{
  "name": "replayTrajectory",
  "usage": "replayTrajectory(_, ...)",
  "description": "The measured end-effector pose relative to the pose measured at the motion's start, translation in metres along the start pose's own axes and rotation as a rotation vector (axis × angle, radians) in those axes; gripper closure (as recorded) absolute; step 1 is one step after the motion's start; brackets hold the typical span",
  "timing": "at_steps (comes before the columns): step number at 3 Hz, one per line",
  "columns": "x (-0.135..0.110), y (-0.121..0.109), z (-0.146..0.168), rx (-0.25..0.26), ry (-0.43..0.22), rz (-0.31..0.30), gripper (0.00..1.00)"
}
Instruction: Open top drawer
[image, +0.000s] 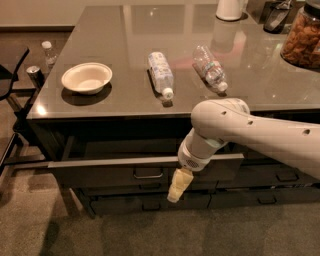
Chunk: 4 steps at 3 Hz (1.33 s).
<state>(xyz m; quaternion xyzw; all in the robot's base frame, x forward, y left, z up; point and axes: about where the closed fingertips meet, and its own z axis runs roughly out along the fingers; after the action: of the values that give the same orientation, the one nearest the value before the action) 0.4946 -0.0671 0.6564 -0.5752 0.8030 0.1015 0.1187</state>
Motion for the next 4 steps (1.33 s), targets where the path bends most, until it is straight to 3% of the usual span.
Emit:
replayTrajectory(2,0.016,0.016,0.003,-0.052,0.019,0.037,0.0)
replayTrajectory(3,0.047,0.057,-0.033,-0.069,0.022,0.086,0.0)
replayTrajectory(4,0.046,0.057,-0.033,-0.069,0.022,0.084,0.0)
